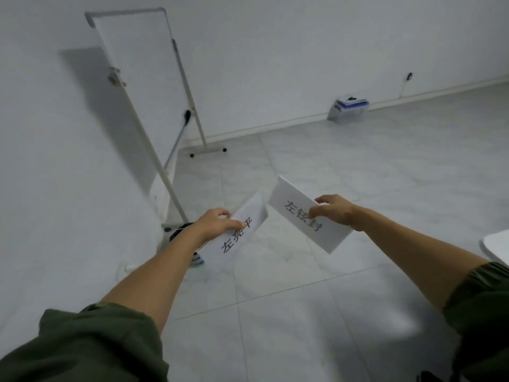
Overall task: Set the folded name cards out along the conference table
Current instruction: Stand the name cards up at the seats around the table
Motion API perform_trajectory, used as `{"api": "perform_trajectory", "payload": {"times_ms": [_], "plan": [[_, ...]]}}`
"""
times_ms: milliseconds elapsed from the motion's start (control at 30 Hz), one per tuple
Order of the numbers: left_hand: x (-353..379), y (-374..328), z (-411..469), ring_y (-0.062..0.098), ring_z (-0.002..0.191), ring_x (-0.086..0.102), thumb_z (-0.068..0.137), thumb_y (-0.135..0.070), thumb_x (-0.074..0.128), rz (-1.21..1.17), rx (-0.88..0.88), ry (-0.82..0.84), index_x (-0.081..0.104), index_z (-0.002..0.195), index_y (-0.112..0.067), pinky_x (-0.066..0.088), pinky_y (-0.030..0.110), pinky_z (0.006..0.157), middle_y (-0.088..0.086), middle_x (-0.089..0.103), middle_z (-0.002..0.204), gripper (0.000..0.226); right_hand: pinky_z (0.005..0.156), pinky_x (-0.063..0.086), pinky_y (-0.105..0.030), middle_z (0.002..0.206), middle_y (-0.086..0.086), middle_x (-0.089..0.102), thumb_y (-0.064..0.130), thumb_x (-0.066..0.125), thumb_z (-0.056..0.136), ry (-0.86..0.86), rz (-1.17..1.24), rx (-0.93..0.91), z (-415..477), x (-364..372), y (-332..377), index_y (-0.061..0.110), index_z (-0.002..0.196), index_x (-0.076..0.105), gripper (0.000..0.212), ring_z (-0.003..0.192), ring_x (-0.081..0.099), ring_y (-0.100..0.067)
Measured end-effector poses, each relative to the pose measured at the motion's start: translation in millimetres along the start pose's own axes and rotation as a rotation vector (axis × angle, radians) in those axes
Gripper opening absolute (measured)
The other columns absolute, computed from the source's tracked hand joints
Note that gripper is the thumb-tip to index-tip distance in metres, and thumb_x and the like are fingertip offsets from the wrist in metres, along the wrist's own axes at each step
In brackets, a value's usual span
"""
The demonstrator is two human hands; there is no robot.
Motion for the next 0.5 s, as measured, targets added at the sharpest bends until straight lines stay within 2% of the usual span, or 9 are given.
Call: {"api": "perform_trajectory", "payload": {"times_ms": [67, 133, 233, 300, 500], "plan": [[4.3, -27.5, 42.8, 0.019, 0.071, 0.07, 0.07, -0.032, 0.083, 0.025, 0.017, 0.031, 0.053, 0.121, -0.014, 0.052, 0.025, 0.055, 0.008, 0.066, 0.104, 0.062, 0.075, 0.057, -0.034, 0.104, -0.012, 0.071, 0.027, 0.073, 0.078, -0.033, 0.021, 0.035, 21.1, -24.4, -5.1, 0.016, 0.121, 0.063, 0.046, 0.087, 0.069, -0.028], [16.2, -58.6, 89.2, 0.021, 0.072, 0.07, 0.071, -0.031, 0.084, 0.045, 0.031, 0.084, 0.052, 0.119, -0.019, 0.053, 0.027, 0.058, 0.006, 0.066, 0.099, 0.059, 0.076, 0.058, -0.035, 0.103, -0.012, 0.071, 0.028, 0.074, 0.075, -0.088, 0.044, 0.083, 47.0, -56.0, -16.3, 0.015, 0.12, 0.064, 0.048, 0.087, 0.07, -0.028], [39.8, -96.9, 158.3, 0.022, 0.073, 0.069, 0.071, -0.028, 0.084, 0.08, 0.072, 0.147, 0.057, 0.11, -0.018, 0.056, 0.03, 0.063, 0.008, 0.067, 0.1, 0.048, 0.075, 0.057, -0.036, 0.097, -0.012, 0.072, 0.025, 0.071, 0.079, -0.165, 0.071, 0.128, 88.9, -102.3, -32.8, 0.013, 0.11, 0.069, 0.034, 0.082, 0.069, -0.027], [56.3, -115.3, 193.2, 0.024, 0.075, 0.07, 0.071, -0.026, 0.084, 0.078, 0.079, 0.187, 0.058, 0.111, -0.015, 0.057, 0.032, 0.066, 0.011, 0.068, 0.103, 0.048, 0.073, 0.057, -0.034, 0.094, -0.011, 0.072, 0.023, 0.07, 0.081, -0.183, 0.072, 0.147, 114.9, -123.5, -42.3, 0.012, 0.106, 0.07, 0.028, 0.078, 0.068, -0.026], [95.3, -194.6, 329.5, 0.027, 0.084, 0.071, 0.069, -0.028, 0.085, 0.15, 0.085, 0.247, 0.06, 0.112, -0.014, 0.059, 0.039, 0.076, 0.012, 0.068, 0.109, 0.052, 0.062, 0.054, -0.026, 0.095, -0.01, 0.073, 0.024, 0.07, 0.08, -0.208, 0.141, 0.189, 230.1, -203.9, -69.2, 0.012, 0.107, 0.07, 0.029, 0.081, 0.07, -0.027]]}}
Point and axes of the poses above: each hand's wrist, its own z-axis towards the middle knuckle, its own x-axis out of the palm, y = z × x, the point moved 10 cm from there along z, towards the middle knuckle
